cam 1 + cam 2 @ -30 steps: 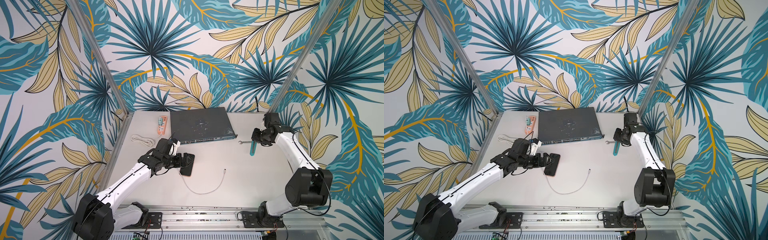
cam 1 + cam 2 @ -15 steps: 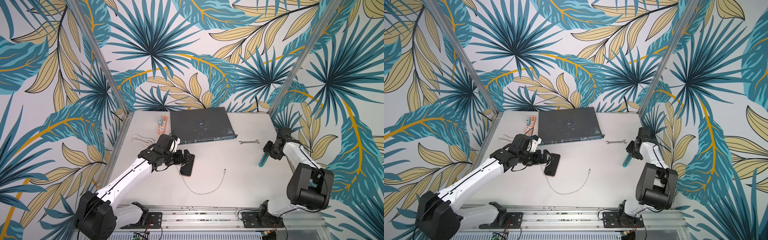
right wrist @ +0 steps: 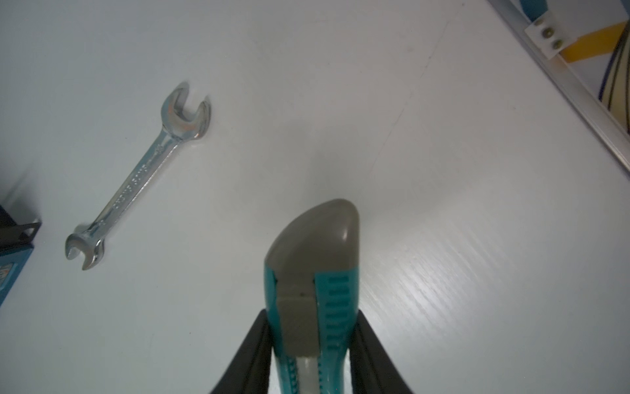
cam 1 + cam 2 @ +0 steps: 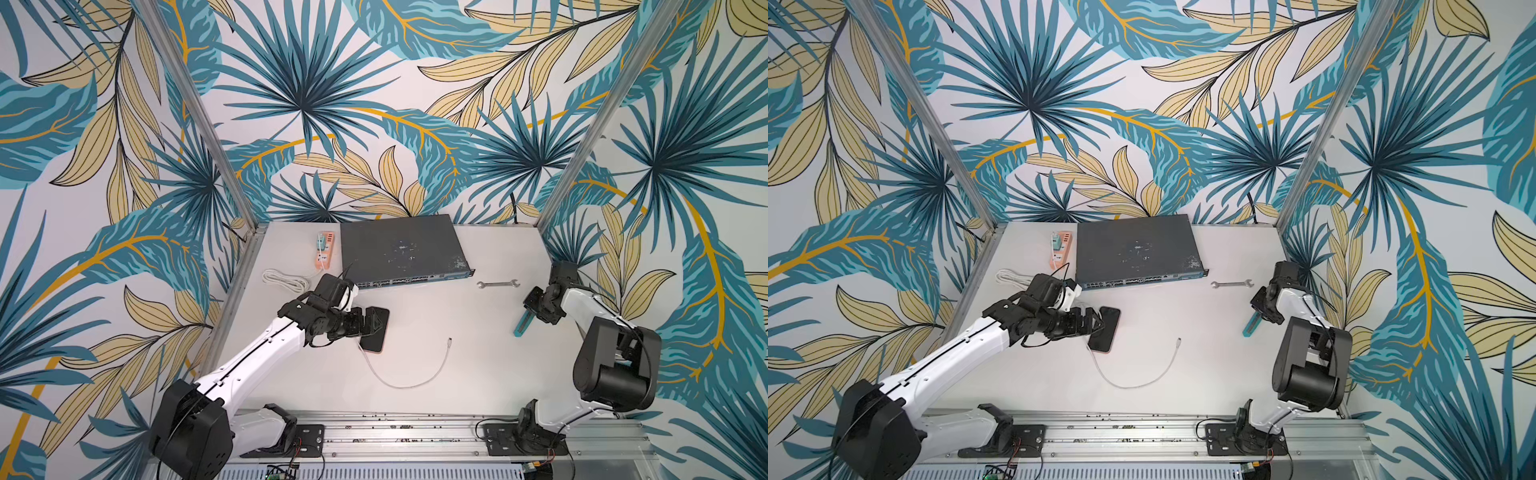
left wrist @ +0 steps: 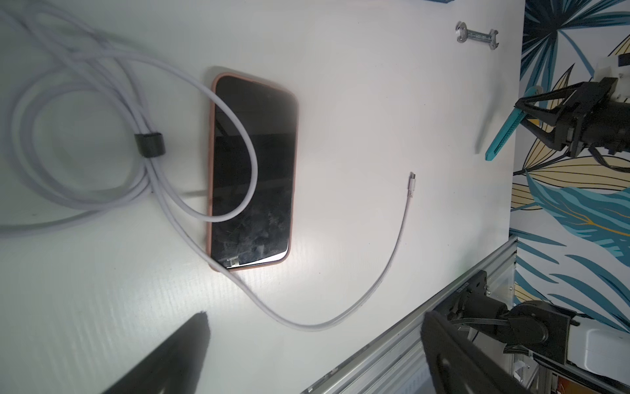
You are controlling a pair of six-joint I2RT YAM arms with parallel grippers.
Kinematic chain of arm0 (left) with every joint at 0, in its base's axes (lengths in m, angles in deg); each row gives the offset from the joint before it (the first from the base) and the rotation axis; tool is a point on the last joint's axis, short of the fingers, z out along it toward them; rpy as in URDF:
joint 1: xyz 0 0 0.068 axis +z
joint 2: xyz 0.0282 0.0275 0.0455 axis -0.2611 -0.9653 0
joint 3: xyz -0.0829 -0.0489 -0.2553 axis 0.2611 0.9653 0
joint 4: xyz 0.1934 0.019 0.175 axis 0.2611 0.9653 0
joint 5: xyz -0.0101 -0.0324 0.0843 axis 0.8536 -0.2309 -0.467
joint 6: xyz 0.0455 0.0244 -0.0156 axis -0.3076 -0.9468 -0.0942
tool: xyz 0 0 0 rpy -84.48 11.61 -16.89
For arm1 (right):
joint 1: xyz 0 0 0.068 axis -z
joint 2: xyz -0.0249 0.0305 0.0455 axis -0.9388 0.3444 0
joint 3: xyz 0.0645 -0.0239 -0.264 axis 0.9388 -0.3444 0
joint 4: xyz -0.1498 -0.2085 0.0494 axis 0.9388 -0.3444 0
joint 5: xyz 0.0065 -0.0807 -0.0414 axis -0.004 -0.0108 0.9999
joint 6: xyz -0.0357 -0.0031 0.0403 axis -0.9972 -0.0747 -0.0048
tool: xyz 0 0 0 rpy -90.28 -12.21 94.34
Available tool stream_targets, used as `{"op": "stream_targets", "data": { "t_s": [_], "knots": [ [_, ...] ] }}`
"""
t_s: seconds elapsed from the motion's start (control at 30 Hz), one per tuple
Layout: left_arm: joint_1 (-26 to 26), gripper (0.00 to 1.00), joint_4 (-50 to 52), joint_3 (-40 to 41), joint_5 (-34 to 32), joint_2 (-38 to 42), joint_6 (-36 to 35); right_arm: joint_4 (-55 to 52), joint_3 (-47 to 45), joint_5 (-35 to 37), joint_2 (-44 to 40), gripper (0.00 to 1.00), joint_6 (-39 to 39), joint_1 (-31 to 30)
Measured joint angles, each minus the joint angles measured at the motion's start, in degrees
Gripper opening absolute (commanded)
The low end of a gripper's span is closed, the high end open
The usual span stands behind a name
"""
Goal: Plug the charging cable into the phone
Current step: Place the distractor at the center of the board.
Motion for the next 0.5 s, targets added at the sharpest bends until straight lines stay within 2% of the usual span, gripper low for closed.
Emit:
{"op": "stream_targets", "data": {
  "t_s": [0.23,0.33,0.43,0.5],
  "knots": [
    [0.00,1.00,2.71,-0.02,-2.08,1.62,0.17,2.93,-2.01,-0.26,4.48,0.43,0.04,0.26],
    [0.00,1.00,4.11,-0.02,-3.19,2.82,0.02,4.79,-1.95,-0.24,4.79,0.63,0.33,0.33],
    [0.00,1.00,4.52,-0.02,-3.96,2.97,0.00,6.14,-1.95,0.04,4.83,0.97,0.48,0.35],
    [0.00,1.00,4.44,-0.02,-4.11,2.71,0.00,6.91,-1.99,0.48,4.61,1.00,0.52,0.35]
  ]
}}
